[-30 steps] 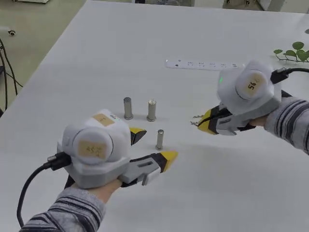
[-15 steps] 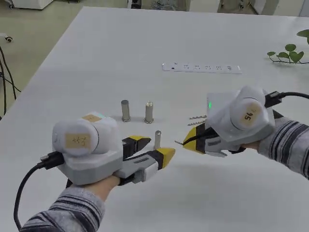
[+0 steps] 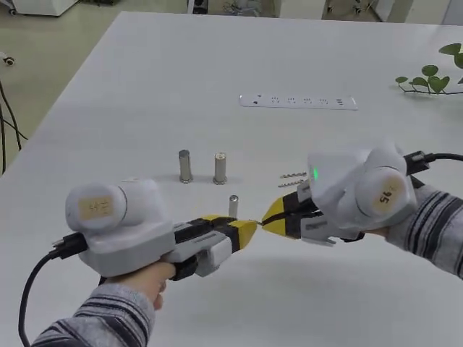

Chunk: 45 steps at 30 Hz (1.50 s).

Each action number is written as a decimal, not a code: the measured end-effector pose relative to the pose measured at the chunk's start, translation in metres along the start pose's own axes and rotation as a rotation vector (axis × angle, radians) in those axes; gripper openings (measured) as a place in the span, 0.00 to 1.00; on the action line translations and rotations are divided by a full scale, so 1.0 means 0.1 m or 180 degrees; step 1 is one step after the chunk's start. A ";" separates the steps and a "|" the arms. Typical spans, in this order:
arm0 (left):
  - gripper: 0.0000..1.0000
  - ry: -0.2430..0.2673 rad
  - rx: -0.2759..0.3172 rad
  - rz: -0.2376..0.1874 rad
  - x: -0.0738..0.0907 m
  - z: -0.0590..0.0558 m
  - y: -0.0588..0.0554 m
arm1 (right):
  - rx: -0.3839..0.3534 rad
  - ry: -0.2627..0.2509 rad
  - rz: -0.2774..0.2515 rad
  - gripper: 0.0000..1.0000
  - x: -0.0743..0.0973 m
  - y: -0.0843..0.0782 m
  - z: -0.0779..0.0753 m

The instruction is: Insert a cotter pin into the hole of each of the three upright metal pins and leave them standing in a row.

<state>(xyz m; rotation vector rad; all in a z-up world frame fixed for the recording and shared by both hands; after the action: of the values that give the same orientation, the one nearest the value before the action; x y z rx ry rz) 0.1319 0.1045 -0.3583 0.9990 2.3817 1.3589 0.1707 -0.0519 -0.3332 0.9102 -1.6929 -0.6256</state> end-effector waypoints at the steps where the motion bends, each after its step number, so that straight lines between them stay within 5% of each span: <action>1: 0.14 -0.0002 0.0029 -0.0002 0.00 0.00 -0.01 | 0.0022 0.0009 -0.0013 0.00 0.00 0.01 0.01; 14: 0.01 -0.0042 0.0232 0.0029 0.02 -0.02 -0.04 | 0.0119 0.0063 -0.0143 0.00 -0.01 0.11 0.06; 25: 0.00 -0.0078 0.0277 0.0056 0.02 -0.03 -0.05 | 0.0146 0.0089 -0.0140 0.00 -0.03 0.13 0.08; 45: 0.00 -0.0603 -0.1054 0.0413 0.04 -0.07 -0.12 | -0.0158 0.0149 0.0000 0.01 0.00 -0.03 0.12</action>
<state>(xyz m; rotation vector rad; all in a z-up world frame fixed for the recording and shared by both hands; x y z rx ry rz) 0.1204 0.0985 -0.3636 1.1412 1.9064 1.5611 0.1603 -0.0538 -0.3394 0.8832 -1.6287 -0.6391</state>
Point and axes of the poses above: the centre of the closed fingertips' face, and the gripper's own axes: x roughly backward along the fingers, z roughly to its left, y roughly out of its top, the point moved 10 cm from there along x, roughly backward along the fingers, and after that the axes turned 14 degrees about -z, right-handed, at the moved point
